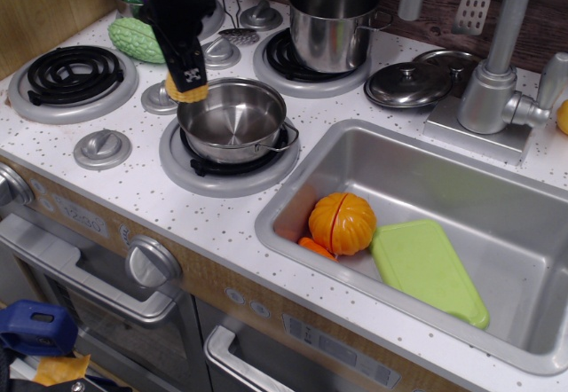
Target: Put corn in pan which is on stove
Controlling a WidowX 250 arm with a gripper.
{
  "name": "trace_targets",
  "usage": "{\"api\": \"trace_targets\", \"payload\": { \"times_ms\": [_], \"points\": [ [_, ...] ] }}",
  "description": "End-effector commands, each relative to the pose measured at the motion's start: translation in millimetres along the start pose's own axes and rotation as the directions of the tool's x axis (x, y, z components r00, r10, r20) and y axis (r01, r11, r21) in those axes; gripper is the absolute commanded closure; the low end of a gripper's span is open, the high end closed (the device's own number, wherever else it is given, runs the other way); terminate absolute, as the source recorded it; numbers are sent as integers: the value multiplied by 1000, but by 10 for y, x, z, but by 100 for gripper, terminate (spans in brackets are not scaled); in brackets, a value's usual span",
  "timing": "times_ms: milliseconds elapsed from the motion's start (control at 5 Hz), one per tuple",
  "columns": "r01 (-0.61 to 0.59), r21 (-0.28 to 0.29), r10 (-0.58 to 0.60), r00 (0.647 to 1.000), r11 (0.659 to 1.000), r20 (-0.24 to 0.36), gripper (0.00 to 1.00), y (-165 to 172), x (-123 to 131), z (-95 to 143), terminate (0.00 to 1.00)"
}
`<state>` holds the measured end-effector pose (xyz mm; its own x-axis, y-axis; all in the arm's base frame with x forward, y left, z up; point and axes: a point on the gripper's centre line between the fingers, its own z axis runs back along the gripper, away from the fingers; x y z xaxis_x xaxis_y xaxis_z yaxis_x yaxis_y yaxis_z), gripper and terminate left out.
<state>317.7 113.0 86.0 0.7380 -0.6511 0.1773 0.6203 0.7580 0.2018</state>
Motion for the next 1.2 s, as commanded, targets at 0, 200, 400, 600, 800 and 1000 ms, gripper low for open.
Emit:
{"api": "trace_targets", "payload": {
  "times_ms": [0,200,400,600,800,1000],
  "points": [
    [13,30,-14,999,999,35,100,15,158,-29,0],
    [5,-29,-3,998,1000,63,100,-17,173,-166,0],
    [6,-47,-3,997,999,75,0,-57,163,-220,0],
    [24,-50,-19,994,998,111,0,-46,165,-261,0],
    [24,-50,-19,994,998,111,0,-46,165,-261,0],
    [24,-50,-19,994,998,111,0,-46,165,-261,100]
  ]
}}
